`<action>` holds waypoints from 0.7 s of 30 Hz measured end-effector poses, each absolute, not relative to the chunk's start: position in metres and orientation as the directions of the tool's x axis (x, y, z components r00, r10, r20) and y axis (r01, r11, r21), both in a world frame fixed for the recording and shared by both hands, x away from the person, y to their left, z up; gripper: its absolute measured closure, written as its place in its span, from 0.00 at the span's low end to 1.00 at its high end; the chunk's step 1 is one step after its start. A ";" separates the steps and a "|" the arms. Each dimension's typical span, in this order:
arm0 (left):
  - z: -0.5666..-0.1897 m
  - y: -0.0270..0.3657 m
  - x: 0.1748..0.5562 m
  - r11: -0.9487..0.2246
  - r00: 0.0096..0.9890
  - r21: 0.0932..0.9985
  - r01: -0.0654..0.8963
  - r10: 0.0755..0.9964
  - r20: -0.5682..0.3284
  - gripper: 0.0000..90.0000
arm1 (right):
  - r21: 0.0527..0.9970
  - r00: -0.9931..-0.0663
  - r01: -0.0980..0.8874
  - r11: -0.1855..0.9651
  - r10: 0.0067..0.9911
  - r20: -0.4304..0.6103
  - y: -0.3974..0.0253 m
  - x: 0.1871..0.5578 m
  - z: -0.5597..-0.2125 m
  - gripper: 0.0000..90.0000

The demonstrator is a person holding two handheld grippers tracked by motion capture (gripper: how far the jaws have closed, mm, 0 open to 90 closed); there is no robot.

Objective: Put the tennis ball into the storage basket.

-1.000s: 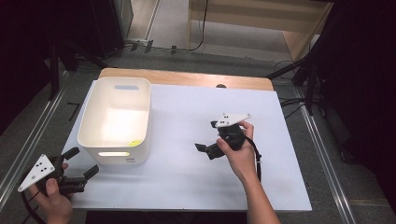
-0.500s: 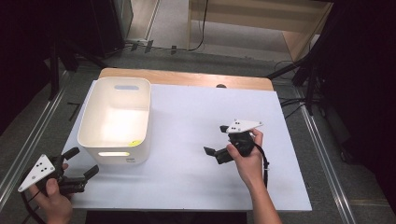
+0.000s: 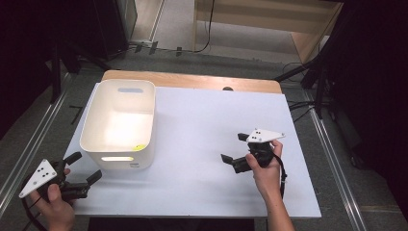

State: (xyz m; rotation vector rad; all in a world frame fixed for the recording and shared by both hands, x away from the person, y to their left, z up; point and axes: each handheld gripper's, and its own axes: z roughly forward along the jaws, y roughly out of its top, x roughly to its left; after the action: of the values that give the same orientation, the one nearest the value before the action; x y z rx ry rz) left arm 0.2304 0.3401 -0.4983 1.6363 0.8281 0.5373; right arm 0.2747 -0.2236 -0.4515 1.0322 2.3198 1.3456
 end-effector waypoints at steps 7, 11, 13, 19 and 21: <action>-0.498 0.340 0.230 -0.085 0.645 0.970 0.229 0.760 -0.086 0.00 | 0.841 -0.692 0.453 0.295 0.711 0.123 -0.238 0.267 -0.458 0.00; -0.498 0.340 0.230 -0.086 0.645 0.970 0.229 0.759 -0.085 0.00 | 0.842 -0.679 0.461 0.281 0.723 0.130 -0.245 0.262 -0.461 0.00; -0.498 0.340 0.230 -0.086 0.645 0.970 0.229 0.760 -0.085 0.00 | 0.843 -0.671 0.464 0.272 0.730 0.133 -0.249 0.259 -0.463 0.00; -0.498 0.340 0.230 -0.088 0.645 0.969 0.230 0.760 -0.084 0.00 | 0.844 -0.653 0.472 0.254 0.745 0.140 -0.260 0.253 -0.472 0.00; -0.498 0.340 0.230 -0.085 0.645 0.970 0.228 0.760 -0.085 0.00 | 0.845 -0.647 0.474 0.247 0.749 0.144 -0.263 0.251 -0.474 0.00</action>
State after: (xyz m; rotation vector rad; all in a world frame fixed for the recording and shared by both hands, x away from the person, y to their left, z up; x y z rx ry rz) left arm 0.2303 0.3400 -0.4984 1.6376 0.8255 0.5392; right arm 0.2507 -0.2634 -0.4744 1.1340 2.2343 1.3551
